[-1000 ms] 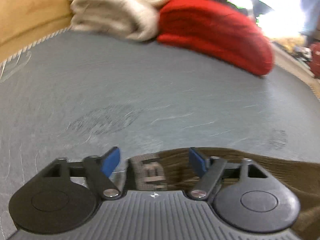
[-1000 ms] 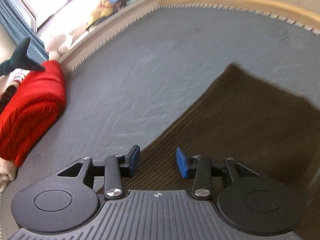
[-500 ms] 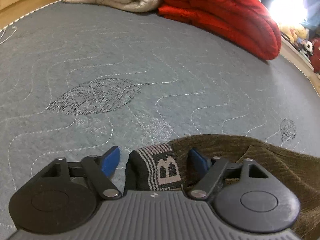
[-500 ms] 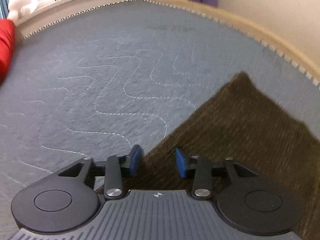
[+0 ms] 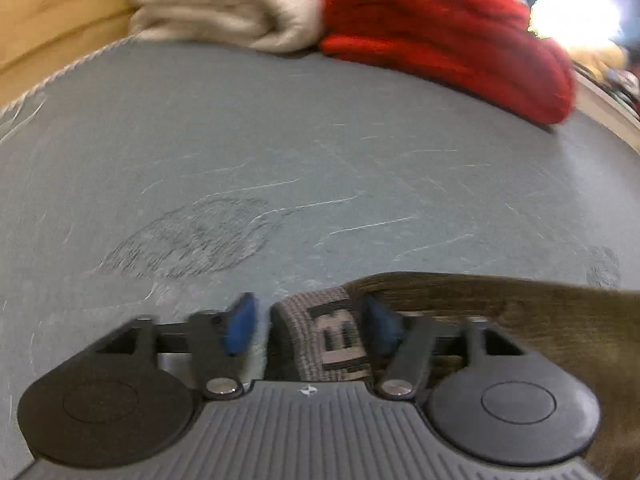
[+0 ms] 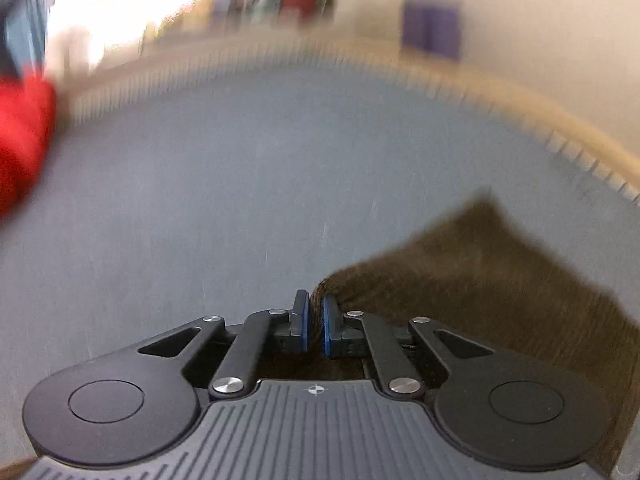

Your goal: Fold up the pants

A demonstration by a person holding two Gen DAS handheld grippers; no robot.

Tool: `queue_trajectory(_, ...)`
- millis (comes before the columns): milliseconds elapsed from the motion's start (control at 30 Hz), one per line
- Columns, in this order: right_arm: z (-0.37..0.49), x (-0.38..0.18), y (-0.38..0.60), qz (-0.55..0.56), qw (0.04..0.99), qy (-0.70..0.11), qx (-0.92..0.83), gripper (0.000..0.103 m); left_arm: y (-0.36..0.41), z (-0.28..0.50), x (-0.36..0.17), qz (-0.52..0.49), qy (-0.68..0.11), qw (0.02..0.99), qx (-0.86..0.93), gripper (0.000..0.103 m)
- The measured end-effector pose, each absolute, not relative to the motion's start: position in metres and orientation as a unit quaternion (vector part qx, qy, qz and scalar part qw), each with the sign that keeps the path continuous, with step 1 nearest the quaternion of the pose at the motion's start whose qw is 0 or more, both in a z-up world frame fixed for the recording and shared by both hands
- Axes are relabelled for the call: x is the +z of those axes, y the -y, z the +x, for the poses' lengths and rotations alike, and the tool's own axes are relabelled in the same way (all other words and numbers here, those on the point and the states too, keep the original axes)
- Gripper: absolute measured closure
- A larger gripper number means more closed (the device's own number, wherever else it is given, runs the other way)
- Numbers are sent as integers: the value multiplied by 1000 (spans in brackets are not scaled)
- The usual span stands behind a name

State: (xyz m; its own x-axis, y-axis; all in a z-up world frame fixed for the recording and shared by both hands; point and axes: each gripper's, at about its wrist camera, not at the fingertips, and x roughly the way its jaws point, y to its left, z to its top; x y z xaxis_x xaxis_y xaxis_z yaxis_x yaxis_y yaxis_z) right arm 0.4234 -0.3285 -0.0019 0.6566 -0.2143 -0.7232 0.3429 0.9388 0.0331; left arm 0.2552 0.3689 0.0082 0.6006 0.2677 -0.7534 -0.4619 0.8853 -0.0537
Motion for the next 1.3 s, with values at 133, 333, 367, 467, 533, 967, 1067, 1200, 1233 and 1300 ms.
queue_trajectory(133,394,25,335,47,928,-346,-131,84,-346,223,46,-57,-334,904,259,31)
queue_trajectory(333,308,70,333,24,950,-307,-56,81,-279,150,74,-65,-323,939,98,54)
queue_trajectory(367,290,77,331,23,951,-307,-37,81,-271,141,71,-68,-333,938,72,70)
queue_trajectory(467,246,98,320,24,951,-309,7,79,-253,130,43,-60,-407,910,48,80)
queue_trajectory(533,210,117,311,37,946,-318,39,78,-257,127,9,-97,-490,865,57,78)
queue_trajectory(967,-8,111,209,-51,864,-444,234,61,-273,63,26,-144,-484,860,72,74)
queue_trajectory(1067,-46,88,180,-132,839,-448,279,61,-288,50,35,-154,-450,875,92,61)
queue_trajectory(1200,-76,68,165,-179,831,-432,301,61,-318,33,46,-215,-431,867,127,45)
queue_trajectory(1233,-76,64,165,-182,832,-433,296,61,-322,33,45,-216,-435,864,132,42)
queue_trajectory(1300,-79,59,160,-188,828,-437,298,61,-329,33,45,-215,-442,859,142,41)
